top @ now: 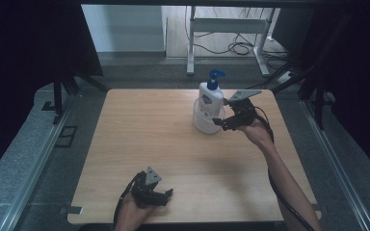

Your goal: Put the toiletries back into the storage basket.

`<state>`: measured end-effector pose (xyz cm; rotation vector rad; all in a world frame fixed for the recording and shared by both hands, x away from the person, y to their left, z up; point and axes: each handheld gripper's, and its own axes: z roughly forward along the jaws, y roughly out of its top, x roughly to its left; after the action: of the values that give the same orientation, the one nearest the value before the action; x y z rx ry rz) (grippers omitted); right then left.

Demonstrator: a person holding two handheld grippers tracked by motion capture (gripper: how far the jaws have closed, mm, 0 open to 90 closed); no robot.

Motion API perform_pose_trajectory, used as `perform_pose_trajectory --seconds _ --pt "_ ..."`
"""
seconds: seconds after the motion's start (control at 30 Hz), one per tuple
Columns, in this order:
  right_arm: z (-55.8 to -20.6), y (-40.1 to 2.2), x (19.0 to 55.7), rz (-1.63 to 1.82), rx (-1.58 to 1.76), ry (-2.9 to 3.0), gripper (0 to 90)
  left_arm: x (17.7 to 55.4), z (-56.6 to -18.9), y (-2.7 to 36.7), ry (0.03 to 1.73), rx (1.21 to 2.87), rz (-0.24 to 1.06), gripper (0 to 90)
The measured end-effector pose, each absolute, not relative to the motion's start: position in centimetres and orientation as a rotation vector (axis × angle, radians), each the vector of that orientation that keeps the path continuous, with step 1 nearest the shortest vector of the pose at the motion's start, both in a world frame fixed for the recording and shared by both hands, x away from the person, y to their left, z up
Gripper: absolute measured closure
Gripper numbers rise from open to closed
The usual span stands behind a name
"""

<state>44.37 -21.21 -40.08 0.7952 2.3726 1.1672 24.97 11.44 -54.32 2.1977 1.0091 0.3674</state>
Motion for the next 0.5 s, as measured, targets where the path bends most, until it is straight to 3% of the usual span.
perform_pose_trajectory --seconds 0.5 --pt "-40.8 -22.3 42.3 1.156 0.787 2.385 3.3 25.0 -54.3 11.4 1.012 2.197 0.367 11.6"
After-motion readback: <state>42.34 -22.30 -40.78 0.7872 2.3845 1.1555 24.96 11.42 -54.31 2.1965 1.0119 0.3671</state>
